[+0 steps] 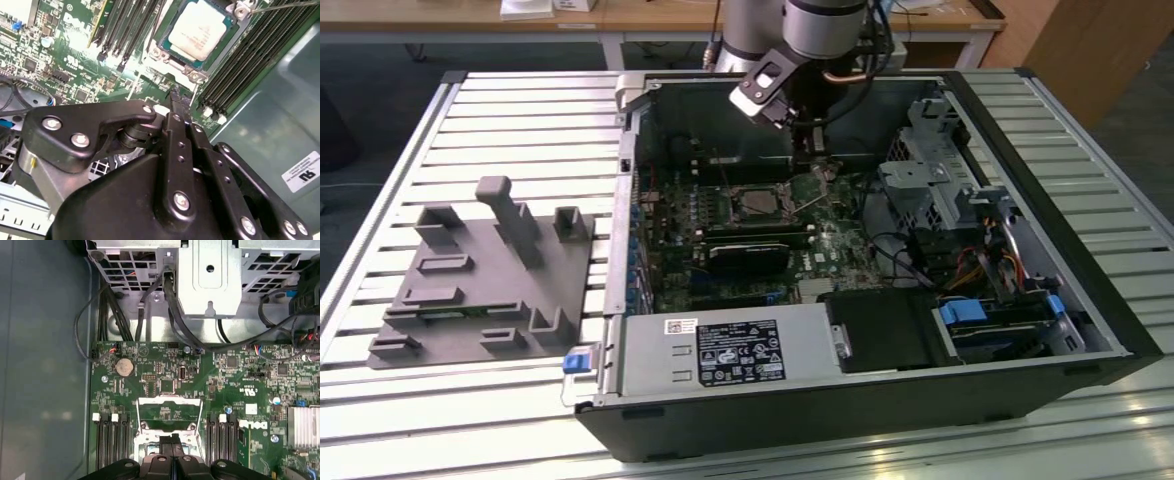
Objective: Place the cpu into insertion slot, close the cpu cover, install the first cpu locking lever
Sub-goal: 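Close the cpu cover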
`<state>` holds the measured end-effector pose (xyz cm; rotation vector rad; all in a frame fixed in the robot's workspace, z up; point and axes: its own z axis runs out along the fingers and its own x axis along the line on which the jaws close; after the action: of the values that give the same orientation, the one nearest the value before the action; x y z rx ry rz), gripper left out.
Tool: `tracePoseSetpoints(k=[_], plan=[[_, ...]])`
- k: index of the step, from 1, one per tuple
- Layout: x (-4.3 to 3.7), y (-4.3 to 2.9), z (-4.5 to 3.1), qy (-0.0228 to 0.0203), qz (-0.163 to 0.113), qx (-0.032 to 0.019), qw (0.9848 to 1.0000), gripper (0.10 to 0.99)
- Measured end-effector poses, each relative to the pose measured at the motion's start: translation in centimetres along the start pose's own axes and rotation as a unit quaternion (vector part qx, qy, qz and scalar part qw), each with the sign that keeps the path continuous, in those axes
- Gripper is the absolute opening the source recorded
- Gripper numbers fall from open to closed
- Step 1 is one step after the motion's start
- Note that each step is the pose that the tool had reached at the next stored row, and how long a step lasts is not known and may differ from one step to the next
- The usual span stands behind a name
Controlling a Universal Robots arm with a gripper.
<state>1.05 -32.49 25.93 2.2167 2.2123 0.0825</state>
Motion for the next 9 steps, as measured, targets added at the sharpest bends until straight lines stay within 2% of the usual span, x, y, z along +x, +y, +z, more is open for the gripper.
tracePoseSetpoints(k=[5,9], plan=[[0.03,0.53,0.27,-0.0001,-0.007,0.0002,1.0,0.106],[0.07,1.28,0.42,-0.0002,-0.008,0.0002,1.0,0.106]])
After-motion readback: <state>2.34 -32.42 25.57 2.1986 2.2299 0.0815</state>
